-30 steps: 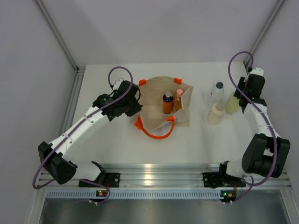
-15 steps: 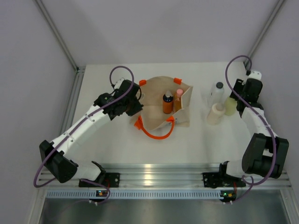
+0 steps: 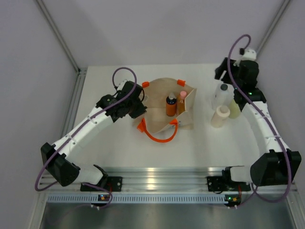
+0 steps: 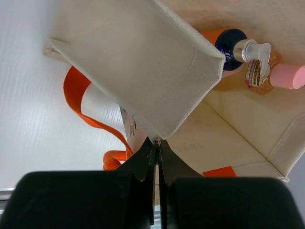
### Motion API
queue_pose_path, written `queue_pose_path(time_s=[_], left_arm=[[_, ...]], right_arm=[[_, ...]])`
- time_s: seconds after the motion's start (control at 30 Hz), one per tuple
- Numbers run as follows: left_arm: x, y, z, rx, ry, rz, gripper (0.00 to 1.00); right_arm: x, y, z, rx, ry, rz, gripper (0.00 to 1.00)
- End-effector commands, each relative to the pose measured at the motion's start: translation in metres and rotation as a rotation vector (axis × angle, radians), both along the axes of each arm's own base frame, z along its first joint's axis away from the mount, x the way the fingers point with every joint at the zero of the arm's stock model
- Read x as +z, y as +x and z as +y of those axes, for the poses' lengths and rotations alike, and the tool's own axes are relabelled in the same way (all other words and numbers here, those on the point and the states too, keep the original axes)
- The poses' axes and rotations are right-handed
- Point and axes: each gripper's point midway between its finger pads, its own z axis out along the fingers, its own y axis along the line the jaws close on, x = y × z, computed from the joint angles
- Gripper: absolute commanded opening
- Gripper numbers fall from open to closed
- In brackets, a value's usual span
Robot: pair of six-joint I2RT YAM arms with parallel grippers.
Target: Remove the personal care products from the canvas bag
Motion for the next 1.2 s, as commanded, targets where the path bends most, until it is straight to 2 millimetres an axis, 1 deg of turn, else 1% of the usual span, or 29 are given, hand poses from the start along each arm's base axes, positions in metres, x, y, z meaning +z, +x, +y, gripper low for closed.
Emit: queue_pose_path(time_s=[0.0, 0.03, 0.07, 0.1, 0.13, 0.17, 0.2, 0.27, 0.3, 0.37, 0.4, 0.43, 0.47, 0.5, 0.53, 0.57, 0.6, 0.7, 0.83, 0.9, 0.93, 0.97, 1.07, 1.1, 1.13, 1.17], left_arm=[[0.001, -0.007, -0.021, -0.037, -0.096, 0.065, 0.00], [0.003, -0.005, -0.022, -0.035, -0.106, 0.058, 0.00], [0.007, -0.005, -0.022, -0.033, -0.114, 0.048, 0.00], [0.009, -0.004, -0.022, -0.031, -0.117, 0.041, 0.00], [0.011, -0.003, -0.020, -0.024, -0.118, 0.027, 0.00], [0.012, -0.002, -0.020, -0.021, -0.120, 0.022, 0.00], [0.013, -0.002, -0.020, -0.018, -0.121, 0.019, 0.00], [0.013, -0.003, -0.020, -0.016, -0.130, 0.017, 0.00], [0.012, -0.003, -0.022, -0.024, -0.136, 0.021, 0.00], [0.013, -0.005, -0.028, -0.059, -0.164, 0.036, 0.00], [0.012, -0.006, -0.029, -0.073, -0.164, 0.042, 0.00], [0.010, -0.006, -0.030, -0.085, -0.163, 0.050, 0.00], [0.012, -0.008, -0.032, -0.096, -0.174, 0.055, 0.00], [0.013, -0.010, -0.035, -0.109, -0.186, 0.062, 0.00], [0.014, -0.012, -0.038, -0.120, -0.201, 0.074, 0.00], [0.015, -0.013, -0.039, -0.123, -0.206, 0.076, 0.00], [0.018, -0.012, -0.040, -0.122, -0.213, 0.072, 0.00], [0.023, -0.008, -0.038, -0.112, -0.207, 0.049, 0.00], [0.027, -0.008, -0.036, -0.115, -0.204, 0.034, 0.00], [0.025, -0.009, -0.036, -0.119, -0.202, 0.037, 0.00], [0.025, -0.010, -0.035, -0.117, -0.202, 0.037, 0.00], [0.021, -0.011, -0.034, -0.111, -0.199, 0.047, 0.00], [0.017, -0.015, -0.031, -0.100, -0.197, 0.054, 0.00], [0.016, -0.016, -0.030, -0.100, -0.197, 0.055, 0.00], [0.017, -0.017, -0.029, -0.101, -0.199, 0.054, 0.00], [0.016, -0.018, -0.028, -0.101, -0.196, 0.054, 0.00]], right_arm=[[0.061, -0.034, 0.138, 0.319, 0.094, -0.054, 0.67], [0.064, -0.041, 0.159, 0.365, 0.096, -0.047, 0.66], [0.062, -0.044, 0.176, 0.388, 0.084, -0.033, 0.66], [0.068, -0.061, 0.213, 0.476, 0.079, -0.027, 0.63], [0.067, -0.067, 0.228, 0.508, 0.057, -0.020, 0.63], [0.058, -0.068, 0.242, 0.523, 0.030, 0.002, 0.62], [0.056, -0.082, 0.266, 0.579, 0.004, 0.020, 0.61], [0.040, -0.081, 0.283, 0.606, -0.061, 0.063, 0.60], [0.031, -0.085, 0.288, 0.619, -0.086, 0.094, 0.59], [0.024, -0.079, 0.292, 0.623, -0.118, 0.113, 0.58], [0.025, -0.077, 0.292, 0.622, -0.135, 0.112, 0.57], [0.020, -0.076, 0.288, 0.625, -0.182, 0.132, 0.56], [0.022, -0.070, 0.288, 0.605, -0.209, 0.135, 0.56], [0.020, -0.068, 0.287, 0.600, -0.231, 0.150, 0.56], [0.011, -0.070, 0.283, 0.611, -0.281, 0.195, 0.56], [0.003, -0.067, 0.286, 0.619, -0.303, 0.221, 0.56], [0.004, -0.066, 0.286, 0.623, -0.313, 0.220, 0.56], [-0.004, -0.061, 0.283, 0.619, -0.359, 0.235, 0.55], [-0.021, -0.051, 0.277, 0.602, -0.436, 0.264, 0.55], [-0.030, -0.049, 0.276, 0.610, -0.455, 0.279, 0.54], [-0.037, -0.047, 0.276, 0.624, -0.486, 0.292, 0.54], [-0.040, -0.046, 0.277, 0.632, -0.493, 0.295, 0.53], [-0.052, -0.045, 0.281, 0.659, -0.507, 0.318, 0.53], [-0.053, -0.044, 0.281, 0.661, -0.510, 0.316, 0.52], [-0.060, -0.043, 0.282, 0.670, -0.515, 0.329, 0.52], [-0.063, -0.040, 0.281, 0.666, -0.518, 0.331, 0.51]])
